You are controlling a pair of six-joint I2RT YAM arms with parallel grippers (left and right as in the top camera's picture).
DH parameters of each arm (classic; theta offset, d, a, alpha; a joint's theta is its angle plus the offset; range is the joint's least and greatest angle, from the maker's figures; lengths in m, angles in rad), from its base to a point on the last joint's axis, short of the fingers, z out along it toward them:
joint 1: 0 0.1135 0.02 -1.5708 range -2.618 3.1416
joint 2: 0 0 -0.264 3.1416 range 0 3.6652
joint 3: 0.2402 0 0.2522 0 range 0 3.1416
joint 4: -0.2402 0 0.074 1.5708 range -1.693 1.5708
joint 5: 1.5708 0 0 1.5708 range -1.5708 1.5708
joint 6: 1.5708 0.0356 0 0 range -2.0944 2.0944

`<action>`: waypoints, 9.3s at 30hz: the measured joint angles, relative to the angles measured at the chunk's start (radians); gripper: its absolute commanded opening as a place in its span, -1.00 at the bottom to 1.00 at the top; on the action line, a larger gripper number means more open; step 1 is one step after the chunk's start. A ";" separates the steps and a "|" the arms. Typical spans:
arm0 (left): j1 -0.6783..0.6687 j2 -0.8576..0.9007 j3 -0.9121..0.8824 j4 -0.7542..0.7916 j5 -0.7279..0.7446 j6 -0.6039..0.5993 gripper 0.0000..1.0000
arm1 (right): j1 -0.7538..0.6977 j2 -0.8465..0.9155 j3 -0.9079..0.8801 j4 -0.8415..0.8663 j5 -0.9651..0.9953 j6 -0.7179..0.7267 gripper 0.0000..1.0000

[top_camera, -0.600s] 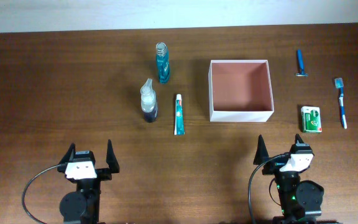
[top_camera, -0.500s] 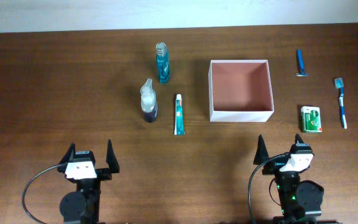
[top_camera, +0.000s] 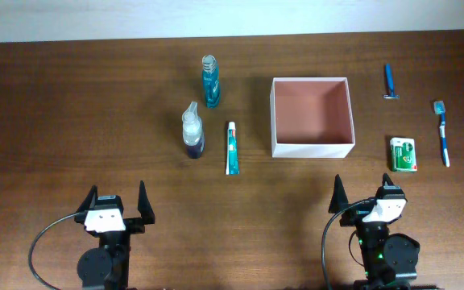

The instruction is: Pack container

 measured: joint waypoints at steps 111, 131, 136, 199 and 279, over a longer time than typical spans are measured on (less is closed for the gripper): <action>0.000 0.000 0.000 0.000 0.000 0.000 0.99 | 0.000 0.000 0.000 0.000 0.000 0.000 0.98; 0.000 0.000 0.000 0.000 0.000 0.000 0.99 | 0.000 0.000 0.000 0.000 0.000 0.000 0.98; 0.000 0.000 0.000 0.000 0.000 0.000 0.99 | 0.000 0.000 0.000 0.000 0.000 0.000 0.98; 0.002 0.280 0.390 0.306 0.355 -0.039 0.99 | 0.000 0.002 0.000 0.000 0.000 0.000 0.98; -0.418 2.039 1.899 -1.213 -0.025 -0.176 0.99 | 0.000 -0.001 0.000 0.000 0.000 0.000 0.98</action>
